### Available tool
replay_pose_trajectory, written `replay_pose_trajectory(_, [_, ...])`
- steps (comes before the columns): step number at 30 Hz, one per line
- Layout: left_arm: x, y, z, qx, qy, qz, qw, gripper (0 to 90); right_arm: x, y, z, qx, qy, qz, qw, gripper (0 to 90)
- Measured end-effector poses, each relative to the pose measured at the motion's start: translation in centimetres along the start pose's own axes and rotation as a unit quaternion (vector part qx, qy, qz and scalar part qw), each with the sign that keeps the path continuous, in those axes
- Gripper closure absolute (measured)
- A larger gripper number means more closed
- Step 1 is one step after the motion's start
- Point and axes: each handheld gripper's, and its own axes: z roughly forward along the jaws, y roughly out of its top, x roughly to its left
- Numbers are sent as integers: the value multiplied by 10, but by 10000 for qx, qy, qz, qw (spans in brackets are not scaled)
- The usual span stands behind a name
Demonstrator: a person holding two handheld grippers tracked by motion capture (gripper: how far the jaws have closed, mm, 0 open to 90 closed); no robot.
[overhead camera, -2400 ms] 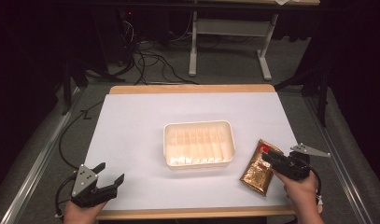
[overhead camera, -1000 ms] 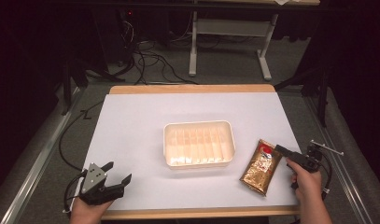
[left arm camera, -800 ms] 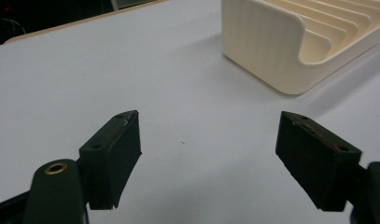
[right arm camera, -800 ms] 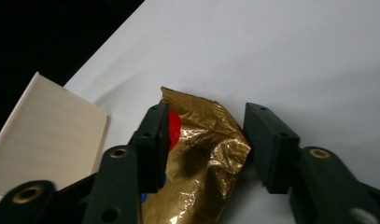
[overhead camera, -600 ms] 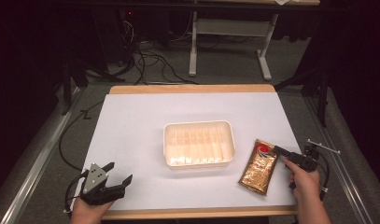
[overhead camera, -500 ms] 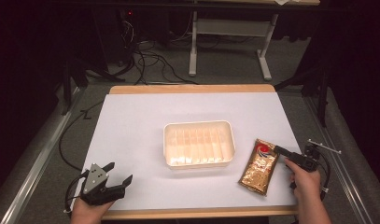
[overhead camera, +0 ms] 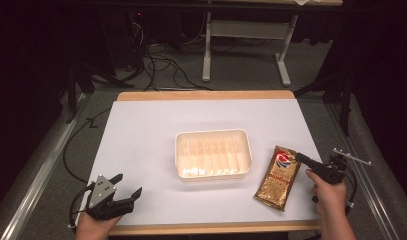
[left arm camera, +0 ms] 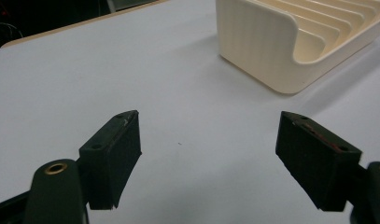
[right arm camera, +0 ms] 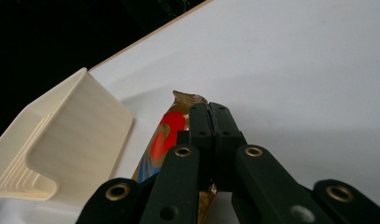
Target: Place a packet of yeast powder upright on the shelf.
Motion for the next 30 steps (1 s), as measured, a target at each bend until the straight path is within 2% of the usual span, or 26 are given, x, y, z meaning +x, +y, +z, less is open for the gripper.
replay_pose_trajectory(5, [0, 0, 0, -14, -5, 19, 10000, 225, 11, 1, -8, -170, 62, -152, 9997, 900])
replay_pose_trajectory(7, [-1, 1, 0, -27, -16, 27, 10000, 225, 21, 3, -13, -265, 46, -360, 9990, 900])
replay_pose_trajectory(10, [-1, 1, -1, -45, -14, 45, 10000, 225, 28, 4, -17, -353, 118, -437, 9984, 900])
replay_pose_trajectory(11, [-1, 1, -1, -53, -16, 53, 10000, 225, 36, 4, -20, -425, 148, -551, 9975, 900])
replay_pose_trajectory(12, [-1, 1, -1, -53, -16, 53, 10000, 224, 36, 4, -20, -425, 148, -551, 9975, 900])
replay_pose_trajectory(13, [-1, 1, -1, -59, -14, 60, 10000, 224, 43, 5, -24, -494, 207, -632, 9966, 900])
replay_pose_trajectory(16, [-1, 1, -2, -65, -8, 66, 10000, 224, 50, 5, -28, -563, 254, -712, 9955, 900])
replay_pose_trajectory(17, [-1, 1, -2, -68, -10, 68, 10000, 224, 56, 5, -32, -642, 312, -794, 9943, 900])
replay_pose_trajectory(30, [0, 2, -2, -66, -12, 89, 9999, 224, 86, 10, -43, -981, 494, -1039, 9885, 900])
